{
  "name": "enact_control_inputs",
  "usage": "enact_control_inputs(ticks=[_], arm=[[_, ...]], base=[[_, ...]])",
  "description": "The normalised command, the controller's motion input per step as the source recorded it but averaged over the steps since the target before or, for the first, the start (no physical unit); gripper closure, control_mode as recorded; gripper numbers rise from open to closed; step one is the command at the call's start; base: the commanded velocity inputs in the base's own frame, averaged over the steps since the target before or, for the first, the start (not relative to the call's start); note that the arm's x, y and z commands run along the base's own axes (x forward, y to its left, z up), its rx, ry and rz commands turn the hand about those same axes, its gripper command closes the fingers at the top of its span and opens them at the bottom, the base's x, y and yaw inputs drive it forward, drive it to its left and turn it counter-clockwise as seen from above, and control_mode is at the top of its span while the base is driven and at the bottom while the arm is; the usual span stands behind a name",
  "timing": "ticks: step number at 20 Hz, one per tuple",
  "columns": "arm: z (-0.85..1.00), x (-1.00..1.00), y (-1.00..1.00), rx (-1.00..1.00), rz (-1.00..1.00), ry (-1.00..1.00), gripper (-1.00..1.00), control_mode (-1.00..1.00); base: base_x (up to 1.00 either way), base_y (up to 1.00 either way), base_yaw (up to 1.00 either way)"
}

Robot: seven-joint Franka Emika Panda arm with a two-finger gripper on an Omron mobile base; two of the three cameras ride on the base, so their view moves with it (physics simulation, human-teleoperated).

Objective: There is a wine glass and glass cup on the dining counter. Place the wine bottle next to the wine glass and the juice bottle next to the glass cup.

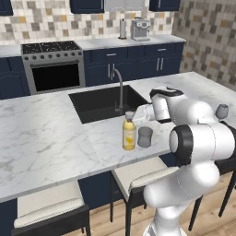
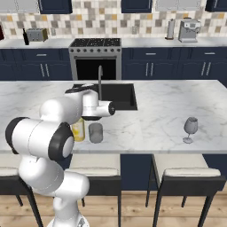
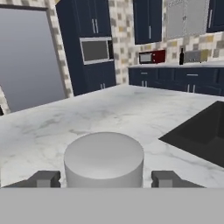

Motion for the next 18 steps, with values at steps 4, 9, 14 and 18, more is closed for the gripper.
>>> enact_control_inputs(ticks=[4,9,14,18], arm=[[-0.12,-0.16,0.00,0.00,0.00,-0.07,-1.00,-1.00],[-0.06,-0.18,-0.01,0.00,-0.01,-0.05,-1.00,-1.00],[0.00,-0.24,0.00,0.03,0.00,-0.01,-1.00,-1.00],[0.00,0.00,-0.01,0.01,-0.08,0.02,-1.00,-1.00]], base=[[0.00,0.00,0.00],[0.00,0.00,0.00],[0.00,0.00,0.00],[0.00,0.00,0.00]])
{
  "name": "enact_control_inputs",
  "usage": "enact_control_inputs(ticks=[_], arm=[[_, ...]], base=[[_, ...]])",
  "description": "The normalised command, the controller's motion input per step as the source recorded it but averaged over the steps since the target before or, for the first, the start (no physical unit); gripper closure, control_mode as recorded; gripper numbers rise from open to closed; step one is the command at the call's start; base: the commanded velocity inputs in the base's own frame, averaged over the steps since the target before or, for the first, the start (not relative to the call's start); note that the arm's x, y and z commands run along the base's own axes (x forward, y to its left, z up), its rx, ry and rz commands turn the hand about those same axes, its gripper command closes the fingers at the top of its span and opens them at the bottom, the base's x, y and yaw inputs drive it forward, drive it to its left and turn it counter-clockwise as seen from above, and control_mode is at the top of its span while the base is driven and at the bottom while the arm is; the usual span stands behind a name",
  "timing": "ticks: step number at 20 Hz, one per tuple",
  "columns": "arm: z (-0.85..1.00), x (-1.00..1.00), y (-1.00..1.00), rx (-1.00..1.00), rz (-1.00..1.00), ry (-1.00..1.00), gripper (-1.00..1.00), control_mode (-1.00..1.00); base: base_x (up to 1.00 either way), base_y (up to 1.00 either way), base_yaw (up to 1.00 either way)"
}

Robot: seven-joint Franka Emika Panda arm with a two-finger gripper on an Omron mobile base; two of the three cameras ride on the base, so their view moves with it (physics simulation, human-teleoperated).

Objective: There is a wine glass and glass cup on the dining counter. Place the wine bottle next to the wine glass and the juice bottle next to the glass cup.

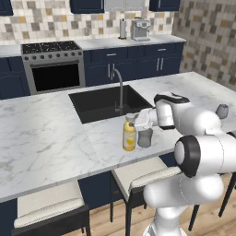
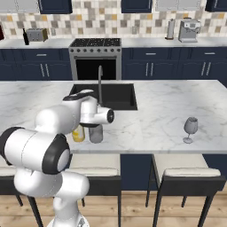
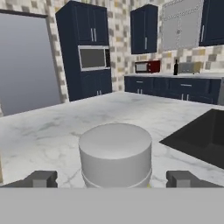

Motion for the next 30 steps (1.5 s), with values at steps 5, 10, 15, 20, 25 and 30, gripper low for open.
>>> enact_control_inputs(ticks=[5,10,15,20,25,30], arm=[[0.00,-0.03,-0.12,0.00,-0.10,0.05,-1.00,-1.00],[0.02,-0.14,-0.22,0.00,-0.13,0.05,-1.00,-1.00],[0.04,-0.21,-0.19,0.00,-0.11,0.01,-1.00,-1.00],[0.16,-0.52,-0.03,0.03,-0.04,0.00,-1.00,-1.00],[0.26,-0.56,0.00,0.00,0.00,0.04,-1.00,-1.00],[0.24,-0.60,0.01,0.00,0.00,0.08,-1.00,-1.00]], base=[[0.00,0.00,0.00],[0.00,0.00,0.00],[0.00,0.00,0.00],[0.00,0.00,0.00],[0.00,0.00,0.00],[0.00,0.00,0.00]])
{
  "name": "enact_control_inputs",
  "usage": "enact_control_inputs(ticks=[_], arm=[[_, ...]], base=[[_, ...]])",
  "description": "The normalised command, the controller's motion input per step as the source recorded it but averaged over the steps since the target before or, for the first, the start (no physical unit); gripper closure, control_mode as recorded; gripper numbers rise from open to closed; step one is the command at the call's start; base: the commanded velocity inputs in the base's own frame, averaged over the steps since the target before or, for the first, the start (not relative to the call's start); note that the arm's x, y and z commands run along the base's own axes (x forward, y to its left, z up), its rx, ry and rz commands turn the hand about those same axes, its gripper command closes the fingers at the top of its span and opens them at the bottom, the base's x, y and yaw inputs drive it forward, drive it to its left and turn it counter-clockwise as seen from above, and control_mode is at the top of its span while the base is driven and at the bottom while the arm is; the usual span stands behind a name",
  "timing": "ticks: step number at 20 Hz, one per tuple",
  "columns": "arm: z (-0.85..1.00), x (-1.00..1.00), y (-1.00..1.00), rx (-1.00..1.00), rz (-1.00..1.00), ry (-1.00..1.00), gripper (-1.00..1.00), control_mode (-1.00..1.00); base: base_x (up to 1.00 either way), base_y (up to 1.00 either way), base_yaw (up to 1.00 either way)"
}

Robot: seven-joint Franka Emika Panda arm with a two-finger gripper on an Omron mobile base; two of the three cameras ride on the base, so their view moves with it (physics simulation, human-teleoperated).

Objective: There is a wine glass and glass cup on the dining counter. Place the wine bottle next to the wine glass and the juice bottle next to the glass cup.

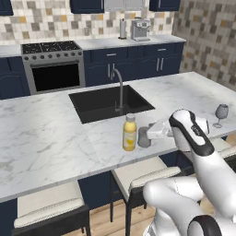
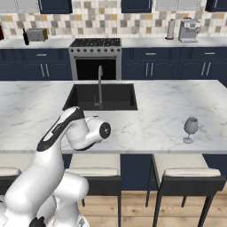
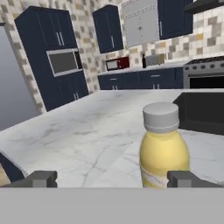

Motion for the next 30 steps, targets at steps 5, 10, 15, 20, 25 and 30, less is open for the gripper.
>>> enact_control_inputs(ticks=[5,10,15,20,25,30], arm=[[0.22,-0.61,0.01,-0.01,0.00,0.01,-1.00,-1.00],[0.07,-0.65,0.10,0.00,-0.02,0.02,-1.00,-1.00],[0.10,-0.59,0.11,-0.03,0.00,0.00,-1.00,-1.00],[0.15,-0.49,0.07,-0.06,0.00,0.06,-1.00,-1.00],[0.11,-0.53,0.08,-0.02,-0.03,0.08,-1.00,-1.00],[0.00,-0.46,0.13,-0.01,-0.10,0.08,-1.00,-1.00]], base=[[0.00,0.00,0.00],[0.00,0.00,0.00],[0.00,0.00,0.00],[0.00,0.00,0.00],[0.00,0.00,0.00],[0.00,0.00,0.00]])
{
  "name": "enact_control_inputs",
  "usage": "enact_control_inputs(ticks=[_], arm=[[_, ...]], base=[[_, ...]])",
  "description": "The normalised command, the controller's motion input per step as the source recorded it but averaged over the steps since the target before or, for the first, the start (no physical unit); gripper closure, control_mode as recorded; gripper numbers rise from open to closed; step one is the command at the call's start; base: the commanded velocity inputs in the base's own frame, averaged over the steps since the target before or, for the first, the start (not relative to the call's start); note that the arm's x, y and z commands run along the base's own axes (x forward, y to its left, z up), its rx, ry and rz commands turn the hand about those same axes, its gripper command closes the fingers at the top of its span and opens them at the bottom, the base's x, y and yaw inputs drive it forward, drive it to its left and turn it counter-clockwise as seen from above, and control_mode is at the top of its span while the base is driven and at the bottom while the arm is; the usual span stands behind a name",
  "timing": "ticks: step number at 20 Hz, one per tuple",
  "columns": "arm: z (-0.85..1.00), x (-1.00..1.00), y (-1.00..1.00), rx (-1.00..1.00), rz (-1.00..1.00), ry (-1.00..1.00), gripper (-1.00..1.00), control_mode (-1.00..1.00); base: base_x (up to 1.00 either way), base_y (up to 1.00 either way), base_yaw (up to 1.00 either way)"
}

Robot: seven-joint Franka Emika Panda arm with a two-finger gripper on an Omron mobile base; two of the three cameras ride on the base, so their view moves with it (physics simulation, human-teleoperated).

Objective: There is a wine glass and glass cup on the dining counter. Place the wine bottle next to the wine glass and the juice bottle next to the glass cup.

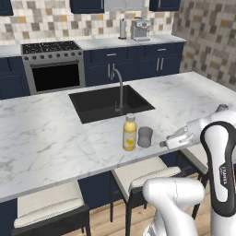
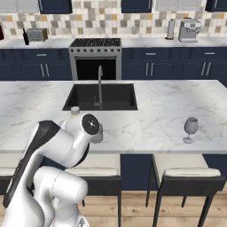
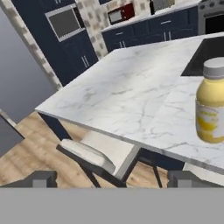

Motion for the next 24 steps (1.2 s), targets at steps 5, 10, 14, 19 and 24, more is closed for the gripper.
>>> enact_control_inputs(ticks=[5,10,14,19,24], arm=[[-0.09,-0.24,0.15,-0.03,-0.09,0.09,-1.00,-1.00],[-0.05,-0.17,0.11,0.00,-0.03,0.00,-1.00,-1.00],[0.00,0.00,0.00,0.00,0.00,0.00,-1.00,-1.00],[0.00,0.00,0.00,0.00,0.00,0.00,-1.00,-1.00],[0.00,0.00,0.00,0.00,0.00,0.00,-1.00,1.00]], base=[[0.00,0.00,0.00],[0.00,0.00,0.00],[0.00,0.00,0.00],[0.00,0.00,0.00],[-0.03,0.00,0.00]])
